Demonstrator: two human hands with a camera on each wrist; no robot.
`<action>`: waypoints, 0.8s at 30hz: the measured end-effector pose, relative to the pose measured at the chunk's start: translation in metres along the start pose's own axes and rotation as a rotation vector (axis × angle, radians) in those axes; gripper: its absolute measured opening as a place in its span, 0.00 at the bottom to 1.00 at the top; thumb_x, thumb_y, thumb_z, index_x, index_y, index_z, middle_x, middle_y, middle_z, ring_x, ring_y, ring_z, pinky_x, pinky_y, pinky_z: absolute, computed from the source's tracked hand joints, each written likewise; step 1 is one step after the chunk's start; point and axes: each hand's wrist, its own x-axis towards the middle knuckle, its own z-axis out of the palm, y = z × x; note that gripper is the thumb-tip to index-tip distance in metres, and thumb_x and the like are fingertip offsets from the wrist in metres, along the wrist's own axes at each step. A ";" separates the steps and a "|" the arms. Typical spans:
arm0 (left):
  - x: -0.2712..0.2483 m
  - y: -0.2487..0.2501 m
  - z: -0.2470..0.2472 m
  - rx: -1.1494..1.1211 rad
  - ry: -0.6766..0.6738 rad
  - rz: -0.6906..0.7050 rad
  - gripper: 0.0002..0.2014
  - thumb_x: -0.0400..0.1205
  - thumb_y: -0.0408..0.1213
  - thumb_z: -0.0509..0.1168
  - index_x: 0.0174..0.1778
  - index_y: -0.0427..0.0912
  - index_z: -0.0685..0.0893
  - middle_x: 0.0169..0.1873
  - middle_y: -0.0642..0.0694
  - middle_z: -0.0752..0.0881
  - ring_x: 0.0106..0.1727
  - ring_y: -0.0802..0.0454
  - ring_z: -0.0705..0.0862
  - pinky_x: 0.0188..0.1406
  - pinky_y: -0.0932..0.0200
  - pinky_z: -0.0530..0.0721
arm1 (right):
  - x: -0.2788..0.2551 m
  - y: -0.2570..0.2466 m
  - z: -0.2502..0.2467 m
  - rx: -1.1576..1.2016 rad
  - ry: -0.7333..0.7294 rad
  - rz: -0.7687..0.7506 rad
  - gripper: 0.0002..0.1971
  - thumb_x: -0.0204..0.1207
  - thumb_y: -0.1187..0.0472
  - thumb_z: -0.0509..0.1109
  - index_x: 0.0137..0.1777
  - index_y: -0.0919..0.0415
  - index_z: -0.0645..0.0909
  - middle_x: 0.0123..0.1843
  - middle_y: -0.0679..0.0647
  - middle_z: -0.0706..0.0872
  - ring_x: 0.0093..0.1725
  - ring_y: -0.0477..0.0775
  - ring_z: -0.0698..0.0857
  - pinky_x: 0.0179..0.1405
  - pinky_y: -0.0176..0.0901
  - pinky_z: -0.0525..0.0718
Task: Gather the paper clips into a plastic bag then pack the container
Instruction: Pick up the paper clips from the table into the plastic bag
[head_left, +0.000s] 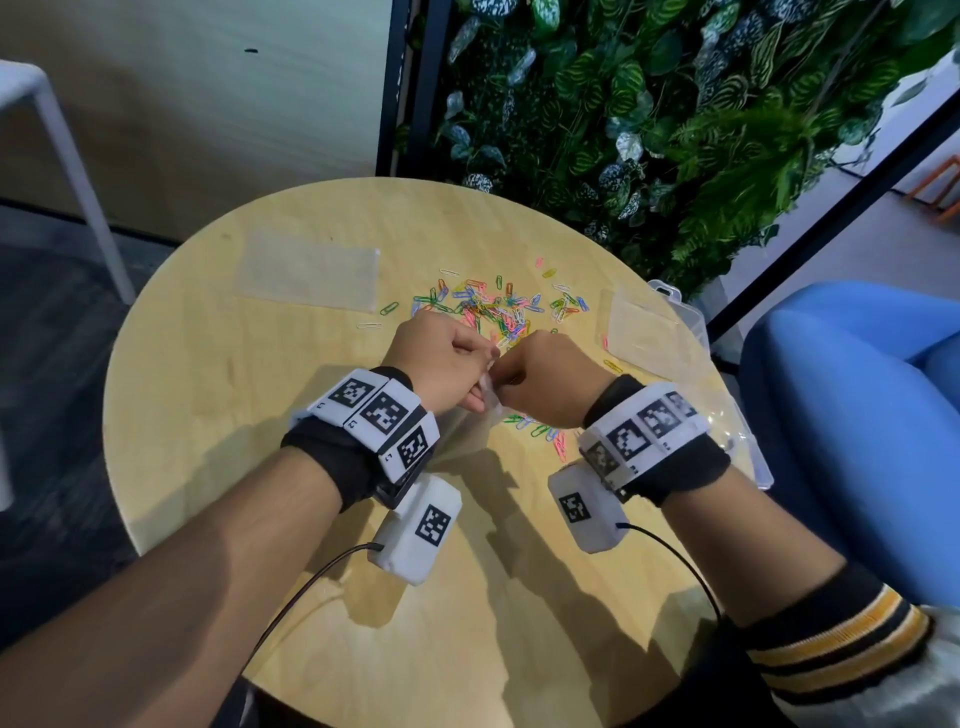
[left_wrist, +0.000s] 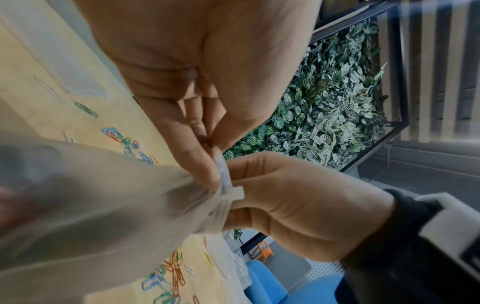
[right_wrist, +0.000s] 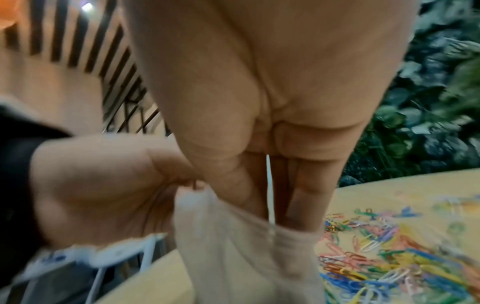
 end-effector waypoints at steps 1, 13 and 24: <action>0.001 0.000 0.000 0.000 0.002 -0.003 0.09 0.84 0.31 0.67 0.40 0.44 0.89 0.31 0.41 0.91 0.28 0.43 0.91 0.35 0.54 0.92 | 0.000 0.005 -0.004 0.101 -0.030 0.017 0.08 0.76 0.64 0.69 0.42 0.55 0.91 0.25 0.41 0.80 0.24 0.41 0.75 0.25 0.25 0.68; 0.005 -0.003 -0.008 0.029 0.044 0.005 0.12 0.83 0.31 0.67 0.37 0.50 0.90 0.30 0.47 0.89 0.23 0.47 0.89 0.31 0.53 0.92 | 0.051 0.090 -0.018 0.248 0.072 0.335 0.18 0.84 0.50 0.64 0.68 0.57 0.82 0.69 0.58 0.83 0.59 0.60 0.86 0.60 0.53 0.86; 0.006 -0.007 -0.012 0.046 0.019 -0.003 0.10 0.84 0.29 0.65 0.46 0.41 0.92 0.29 0.46 0.89 0.26 0.45 0.90 0.37 0.48 0.92 | 0.082 0.128 0.049 -0.540 -0.128 0.363 0.17 0.82 0.52 0.58 0.69 0.51 0.68 0.69 0.63 0.67 0.67 0.75 0.69 0.64 0.65 0.75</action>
